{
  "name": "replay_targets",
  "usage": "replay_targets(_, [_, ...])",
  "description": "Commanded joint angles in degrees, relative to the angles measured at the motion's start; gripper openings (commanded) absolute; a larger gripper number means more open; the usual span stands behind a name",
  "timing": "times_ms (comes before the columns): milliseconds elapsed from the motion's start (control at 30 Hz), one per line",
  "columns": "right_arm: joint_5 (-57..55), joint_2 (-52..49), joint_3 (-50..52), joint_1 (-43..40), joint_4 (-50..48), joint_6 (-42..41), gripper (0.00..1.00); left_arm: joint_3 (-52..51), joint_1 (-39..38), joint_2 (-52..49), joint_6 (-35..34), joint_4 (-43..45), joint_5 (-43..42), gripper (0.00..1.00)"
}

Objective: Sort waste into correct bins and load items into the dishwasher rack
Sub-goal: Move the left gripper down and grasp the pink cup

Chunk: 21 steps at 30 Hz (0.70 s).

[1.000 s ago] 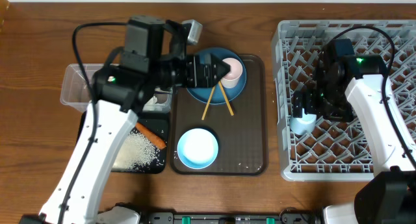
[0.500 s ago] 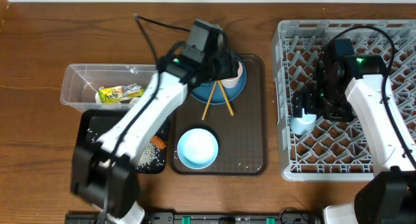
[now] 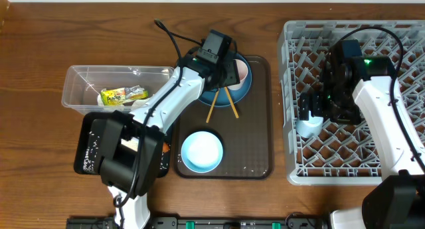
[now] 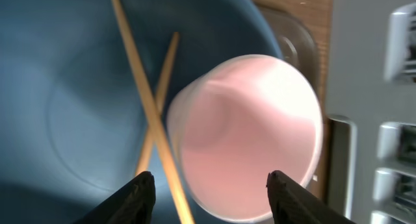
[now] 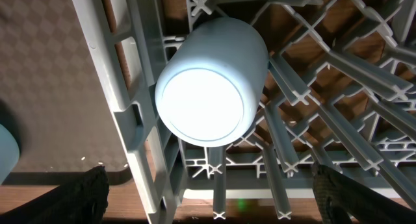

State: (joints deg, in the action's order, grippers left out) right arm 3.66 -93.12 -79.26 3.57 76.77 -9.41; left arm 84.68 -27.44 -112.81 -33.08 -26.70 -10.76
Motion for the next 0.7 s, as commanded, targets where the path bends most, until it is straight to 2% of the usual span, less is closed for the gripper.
replay_targets(0, [0.42, 0.07, 0.33, 1.01, -0.09, 0.26, 0.99, -0.04, 0.15, -1.46, -0.24, 0.07, 2.71, 0.57])
replay_targets(67, [0.42, 0.07, 0.33, 1.01, -0.09, 0.26, 0.99, -0.04, 0.15, -2.14, -0.24, 0.07, 2.71, 0.57])
replay_targets(233, [0.42, 0.07, 0.33, 1.01, -0.09, 0.26, 0.99, -0.04, 0.15, -3.19, -0.26, 0.28, 2.97, 0.43])
replay_targets(367, [0.42, 0.07, 0.33, 1.01, -0.09, 0.26, 0.99, -0.04, 0.55, -3.17, -0.28, 2.32, 2.91, 0.40])
replay_targets(533, [0.42, 0.07, 0.33, 1.01, -0.09, 0.26, 0.99, -0.04, 1.25, -3.17, -4.83, 2.60, 2.89, 0.19])
replay_targets(667, [0.42, 0.07, 0.33, 1.01, -0.09, 0.26, 0.99, -0.04, 1.66, -3.17, -6.08, 2.60, 2.89, 0.19])
